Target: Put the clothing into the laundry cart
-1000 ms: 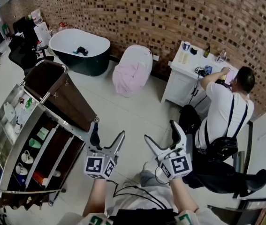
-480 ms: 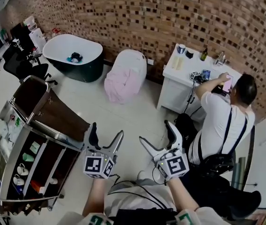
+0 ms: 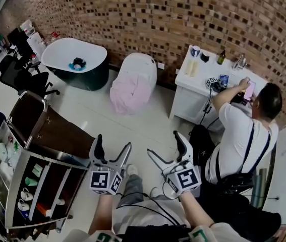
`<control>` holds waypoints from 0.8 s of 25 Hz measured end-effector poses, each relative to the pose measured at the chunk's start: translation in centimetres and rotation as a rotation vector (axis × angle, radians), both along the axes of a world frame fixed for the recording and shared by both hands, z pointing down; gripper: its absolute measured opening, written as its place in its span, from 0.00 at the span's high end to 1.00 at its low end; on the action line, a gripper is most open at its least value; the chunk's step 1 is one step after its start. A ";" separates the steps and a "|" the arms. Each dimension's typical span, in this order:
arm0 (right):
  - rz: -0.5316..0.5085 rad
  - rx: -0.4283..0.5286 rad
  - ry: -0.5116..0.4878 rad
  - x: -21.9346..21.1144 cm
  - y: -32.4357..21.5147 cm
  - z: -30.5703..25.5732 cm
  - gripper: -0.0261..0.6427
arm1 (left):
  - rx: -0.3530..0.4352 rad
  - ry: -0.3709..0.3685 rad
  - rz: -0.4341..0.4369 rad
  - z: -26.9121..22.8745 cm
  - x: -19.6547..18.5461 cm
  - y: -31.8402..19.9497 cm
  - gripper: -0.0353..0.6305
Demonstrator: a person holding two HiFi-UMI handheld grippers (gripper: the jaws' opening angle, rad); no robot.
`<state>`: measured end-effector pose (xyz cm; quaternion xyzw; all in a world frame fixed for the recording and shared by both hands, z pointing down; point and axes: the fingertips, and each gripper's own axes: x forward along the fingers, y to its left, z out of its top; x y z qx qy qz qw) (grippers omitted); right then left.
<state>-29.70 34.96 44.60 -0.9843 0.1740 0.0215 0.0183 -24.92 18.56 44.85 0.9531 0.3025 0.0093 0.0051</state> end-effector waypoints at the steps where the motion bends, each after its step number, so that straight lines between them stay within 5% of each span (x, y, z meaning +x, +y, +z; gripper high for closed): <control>1: 0.007 -0.005 -0.003 0.9 0.0 0.3 0.23 | -0.002 -0.001 0.005 0.3 1.1 -0.1 0.24; 9: 0.107 -0.050 0.001 10.6 -0.3 0.4 0.23 | -0.017 0.003 0.094 1.0 12.0 -0.7 0.24; 20: 0.119 -0.077 -0.032 24.5 -6.8 0.4 0.23 | -0.053 -0.006 0.097 1.0 25.9 -7.5 0.24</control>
